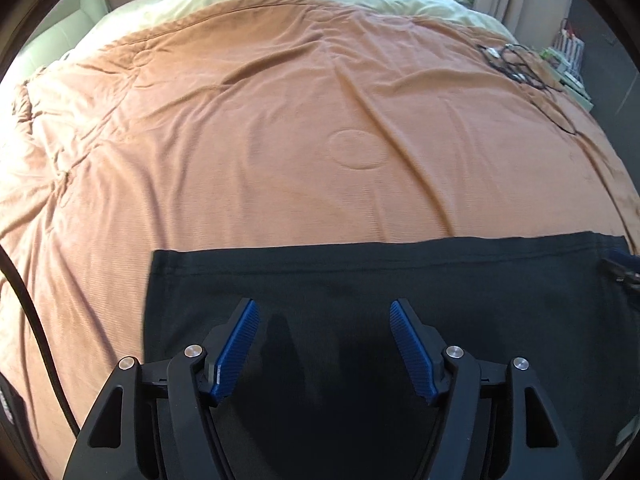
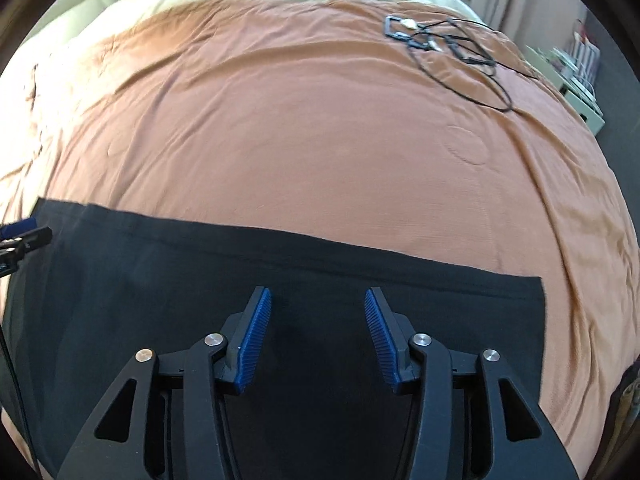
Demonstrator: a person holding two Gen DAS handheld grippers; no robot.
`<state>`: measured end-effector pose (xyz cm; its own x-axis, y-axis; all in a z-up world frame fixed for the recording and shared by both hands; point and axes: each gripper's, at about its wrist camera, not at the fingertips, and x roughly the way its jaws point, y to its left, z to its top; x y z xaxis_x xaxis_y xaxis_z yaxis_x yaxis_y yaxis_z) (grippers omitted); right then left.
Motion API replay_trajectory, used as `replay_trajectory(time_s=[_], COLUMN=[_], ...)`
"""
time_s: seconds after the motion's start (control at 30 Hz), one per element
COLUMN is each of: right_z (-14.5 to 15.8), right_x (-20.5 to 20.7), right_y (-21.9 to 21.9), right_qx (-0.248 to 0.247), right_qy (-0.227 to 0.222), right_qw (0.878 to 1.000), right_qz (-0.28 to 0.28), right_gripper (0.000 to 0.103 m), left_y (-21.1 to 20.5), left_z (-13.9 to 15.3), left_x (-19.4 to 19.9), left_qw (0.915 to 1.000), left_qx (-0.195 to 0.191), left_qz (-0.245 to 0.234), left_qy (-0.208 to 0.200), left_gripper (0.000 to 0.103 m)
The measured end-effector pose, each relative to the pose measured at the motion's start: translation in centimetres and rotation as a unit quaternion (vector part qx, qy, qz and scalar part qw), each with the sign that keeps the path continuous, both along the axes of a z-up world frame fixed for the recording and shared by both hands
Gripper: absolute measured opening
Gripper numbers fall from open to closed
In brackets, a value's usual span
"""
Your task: Fold small clothes
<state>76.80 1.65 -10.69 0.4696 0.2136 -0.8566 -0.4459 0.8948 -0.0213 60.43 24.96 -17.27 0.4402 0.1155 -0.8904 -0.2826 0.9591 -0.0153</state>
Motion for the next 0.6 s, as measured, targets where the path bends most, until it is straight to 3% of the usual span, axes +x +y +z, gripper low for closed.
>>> replay_trajectory(time_s=[0.03, 0.13, 0.3, 0.43, 0.6], right_z=[-0.4, -0.8, -1.2, -0.2, 1.1], right_x=[0.3, 1.6, 3.1, 2.7, 0.9], right_y=[0.5, 1.0, 1.4, 0.1, -2.0], right_qx=[-0.006, 0.009, 0.012, 0.050, 0.075], right_qy=[0.000, -0.005, -0.011, -0.009, -0.001], right_qw=[1.000, 1.000, 0.999, 0.997, 0.997], right_qz=[0.000, -0.014, -0.041, -0.051, -0.028], right_gripper=[0.022, 0.015, 0.014, 0.015, 0.015], left_y=[-0.5, -1.9, -4.0, -4.8, -5.3], left_z=[-0.1, -0.5, -0.9, -1.4, -2.4], left_x=[0.1, 0.9, 1.9, 3.0, 4.6], left_qw=[1.0000, 0.9998, 0.9991, 0.9987, 0.9988], left_qx=[-0.001, -0.005, -0.004, -0.004, 0.009], left_qz=[-0.002, -0.015, -0.041, -0.048, -0.043], left_qy=[0.001, 0.010, 0.014, 0.018, 0.023], left_gripper=[0.069, 0.055, 0.052, 0.049, 0.048])
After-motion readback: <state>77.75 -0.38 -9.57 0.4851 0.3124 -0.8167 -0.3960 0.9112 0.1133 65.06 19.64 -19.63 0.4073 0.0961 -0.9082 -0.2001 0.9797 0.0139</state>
